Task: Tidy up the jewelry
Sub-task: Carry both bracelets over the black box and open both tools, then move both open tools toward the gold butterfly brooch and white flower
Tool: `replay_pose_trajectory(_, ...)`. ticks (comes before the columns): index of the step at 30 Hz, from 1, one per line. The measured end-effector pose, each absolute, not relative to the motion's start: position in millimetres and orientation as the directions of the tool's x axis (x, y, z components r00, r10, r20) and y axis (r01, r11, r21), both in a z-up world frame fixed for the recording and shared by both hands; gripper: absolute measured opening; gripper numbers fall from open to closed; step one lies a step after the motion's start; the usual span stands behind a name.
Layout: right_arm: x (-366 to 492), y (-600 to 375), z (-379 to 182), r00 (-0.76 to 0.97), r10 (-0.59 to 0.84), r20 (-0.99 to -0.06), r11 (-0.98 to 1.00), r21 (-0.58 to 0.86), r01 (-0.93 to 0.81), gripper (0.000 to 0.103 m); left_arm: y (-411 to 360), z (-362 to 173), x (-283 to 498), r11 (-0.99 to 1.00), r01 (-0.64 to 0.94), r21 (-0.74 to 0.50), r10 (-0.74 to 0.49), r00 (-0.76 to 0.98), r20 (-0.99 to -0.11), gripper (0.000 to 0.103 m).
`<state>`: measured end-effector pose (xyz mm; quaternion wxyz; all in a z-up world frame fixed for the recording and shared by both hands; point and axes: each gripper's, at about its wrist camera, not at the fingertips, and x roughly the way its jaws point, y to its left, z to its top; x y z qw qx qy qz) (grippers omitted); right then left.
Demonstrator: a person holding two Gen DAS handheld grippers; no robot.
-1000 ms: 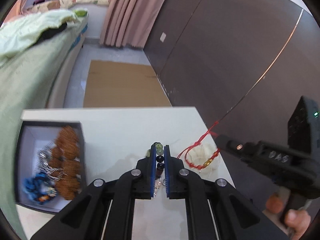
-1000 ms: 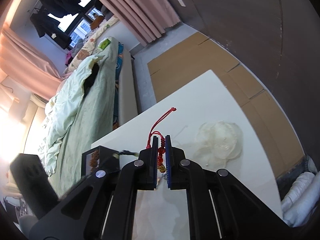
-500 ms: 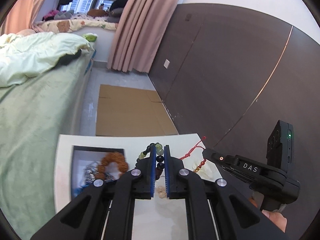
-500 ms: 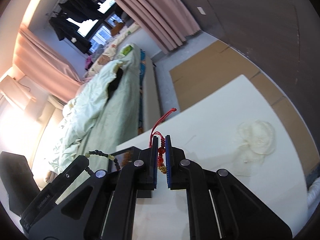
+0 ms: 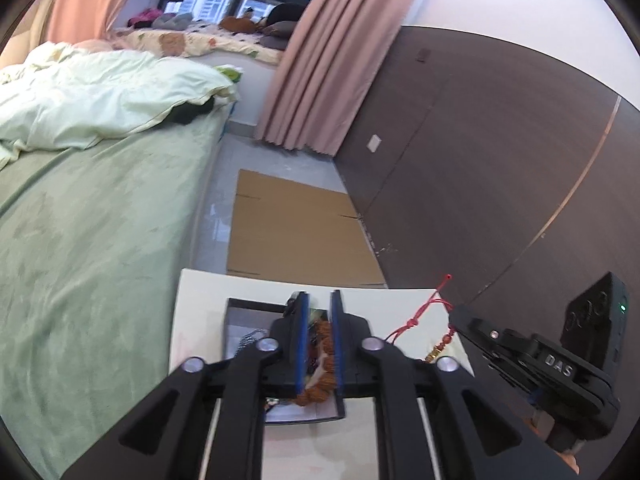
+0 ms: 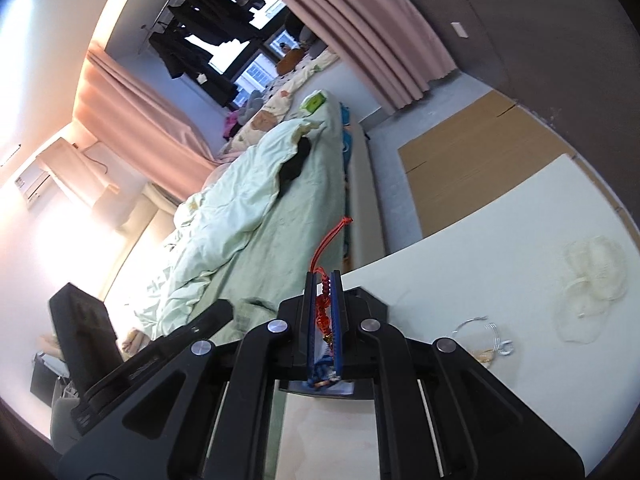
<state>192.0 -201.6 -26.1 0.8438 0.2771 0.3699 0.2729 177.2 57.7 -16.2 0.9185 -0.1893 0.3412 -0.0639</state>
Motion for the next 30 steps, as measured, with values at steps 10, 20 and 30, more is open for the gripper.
replay_pose_trajectory(10,196.4,-158.5,-33.7,0.516,0.710,-0.479,0.678,0.664,-0.315,0.008,93.3,-13.2,174.9,0.902,-0.101,-0.421,-0.195,0.773,-0.604,0.059)
replay_pose_trajectory(20,197.3,-144.4,-45.3,0.515,0.668,-0.537,0.728,0.616,-0.302,0.091,115.5,-10.5,169.7,0.886,-0.140,-0.441,-0.180,0.774,-0.607,0.073)
replay_pose_trajectory(30,185.8,-190.4,-36.9,0.597,0.555,-0.580,0.804,0.557,-0.207,0.091,108.9,-5.1,161.1,0.896,-0.116,-0.430,-0.182,0.786,-0.591,0.095)
